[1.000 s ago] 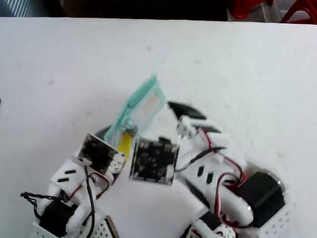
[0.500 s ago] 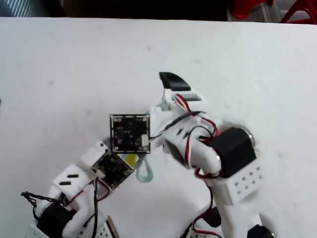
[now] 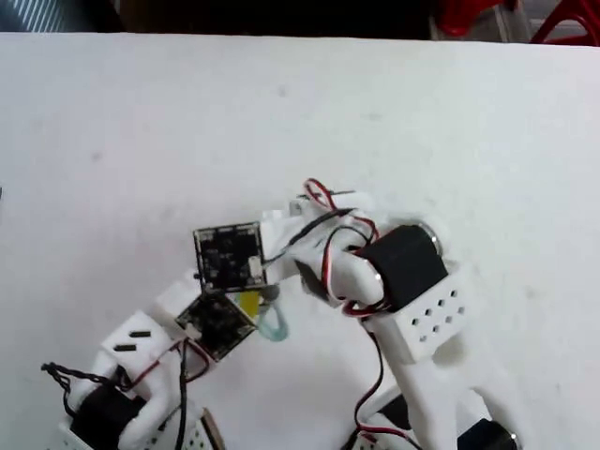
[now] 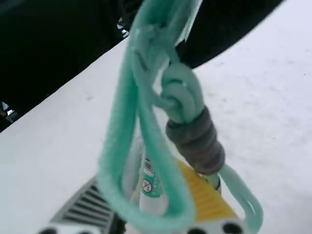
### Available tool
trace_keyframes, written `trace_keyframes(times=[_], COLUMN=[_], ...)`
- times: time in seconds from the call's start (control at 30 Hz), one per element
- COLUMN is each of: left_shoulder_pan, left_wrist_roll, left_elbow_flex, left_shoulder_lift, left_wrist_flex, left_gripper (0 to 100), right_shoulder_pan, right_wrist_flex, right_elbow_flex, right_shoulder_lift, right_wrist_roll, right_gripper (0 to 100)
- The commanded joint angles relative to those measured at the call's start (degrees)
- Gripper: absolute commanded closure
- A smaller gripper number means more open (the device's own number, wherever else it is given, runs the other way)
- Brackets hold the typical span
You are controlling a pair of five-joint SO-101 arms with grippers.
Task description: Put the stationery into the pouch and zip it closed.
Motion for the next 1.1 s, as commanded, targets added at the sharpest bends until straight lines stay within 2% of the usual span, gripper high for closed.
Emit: trace_keyframes(times=[0.0, 0.1, 0.13, 0.27, 0.4, 0.53, 0.7, 0.8, 0.87, 1.07], left_shoulder_pan=[-6.37, -11.65, -13.32, -17.01, -17.45, -17.01, -11.12, -10.15, -9.71, -5.49], left_wrist_roll=[7.82, 14.42, 16.44, 17.93, 17.93, 17.85, 17.85, 17.85, 17.93, 18.11], left_elbow_flex=[-3.69, -4.66, -5.8, -14.86, -25.58, -27.96, -16.44, -9.85, -8.18, -3.52], left_shoulder_lift=[0.48, 0.48, 0.48, 0.48, 0.48, 0.57, 0.75, 0.57, 0.57, 0.66], left_wrist_flex=[-4.48, -4.66, -4.13, -0.18, 7.82, 10.73, 3.78, -1.76, -4.04, -11.87], left_gripper=[89, 72, 70, 71, 71, 71, 71, 77, 80, 79], right_shoulder_pan=[-0.4, -0.48, -0.22, 0.13, 0.22, -0.13, 0.13, -0.04, -0.04, -0.04], right_wrist_flex=[-1.36, -2.59, -3.74, -5.14, -5.14, -4.88, -5.85, -5.85, -5.93, -6.02], right_elbow_flex=[0.0, -0.26, -0.09, 0.09, 0.0, 0.0, 0.0, 0.0, 0.0, 0.44], right_shoulder_lift=[-1.45, -1.45, -1.45, -1.19, -1.45, -1.45, -1.01, -1.1, -1.36, -1.01], right_wrist_roll=[-7.82, -14.95, -18.02, -27.34, -34.73, -39.21, -41.41, -41.41, -41.41, -41.41], right_gripper=[98.0, 97.8, 97.8, 97.8, 97.8, 97.8, 97.8, 97.8, 97.8, 97.8])
